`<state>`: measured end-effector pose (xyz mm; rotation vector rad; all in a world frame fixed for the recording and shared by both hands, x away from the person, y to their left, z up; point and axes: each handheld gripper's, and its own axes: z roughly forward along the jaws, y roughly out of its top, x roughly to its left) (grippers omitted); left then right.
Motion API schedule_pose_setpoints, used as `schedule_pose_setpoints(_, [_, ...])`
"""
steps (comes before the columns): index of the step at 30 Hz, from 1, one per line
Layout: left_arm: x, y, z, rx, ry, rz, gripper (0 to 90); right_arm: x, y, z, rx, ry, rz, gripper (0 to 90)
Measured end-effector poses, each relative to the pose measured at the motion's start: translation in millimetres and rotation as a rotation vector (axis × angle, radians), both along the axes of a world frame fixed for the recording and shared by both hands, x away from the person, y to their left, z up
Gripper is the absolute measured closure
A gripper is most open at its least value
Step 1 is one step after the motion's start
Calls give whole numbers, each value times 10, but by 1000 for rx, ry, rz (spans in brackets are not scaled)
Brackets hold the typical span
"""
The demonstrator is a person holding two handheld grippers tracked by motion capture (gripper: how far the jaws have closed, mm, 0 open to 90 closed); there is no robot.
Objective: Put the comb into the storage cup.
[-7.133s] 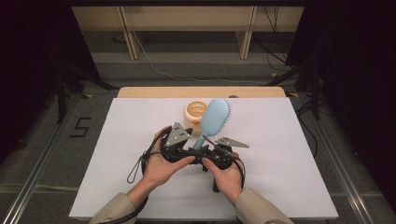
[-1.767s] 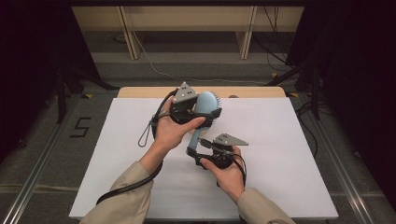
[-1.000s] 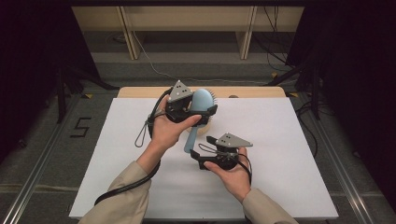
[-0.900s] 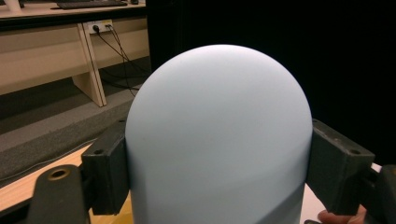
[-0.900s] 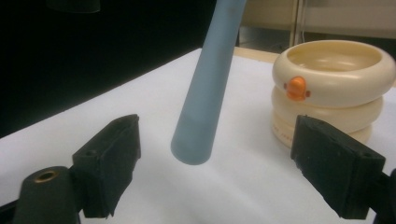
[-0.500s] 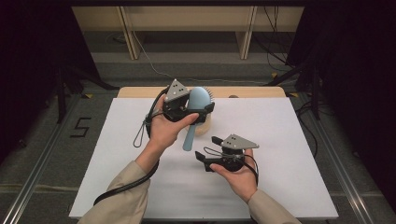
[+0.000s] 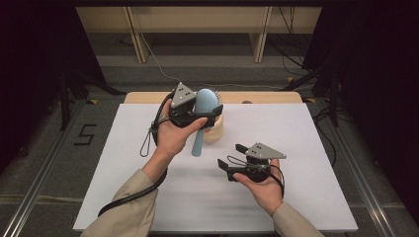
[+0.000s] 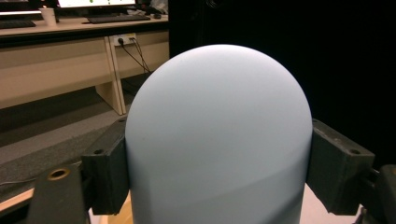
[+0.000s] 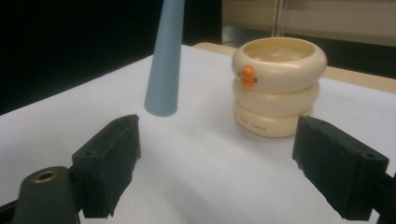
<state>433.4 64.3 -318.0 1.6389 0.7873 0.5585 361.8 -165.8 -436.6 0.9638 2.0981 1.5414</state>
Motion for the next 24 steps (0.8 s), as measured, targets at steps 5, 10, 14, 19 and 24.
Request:
schedule_pose_setpoints(5, [4, 17, 10, -10, -11, 29, 198, -5, -113, -6, -3, -2, -27, 160])
schedule_pose_setpoints(10, [20, 18, 6, -17, -9, 43, 198, -17, -202, -13, -6, -2, -47, 160])
schedule_pose_setpoints(14, [41, 25, -4, -21, -7, 62, 198, -34, -248, -28, -18, -6, -57, 159])
schedule_pose_setpoints(19, [57, 41, -10, -36, -3, 80, 198, -52, -297, -31, -25, -11, -69, 159])
schedule_pose_setpoints(24, [79, 77, -8, -54, -1, 105, 197, -77, -339, -31, -30, -20, -76, 159])
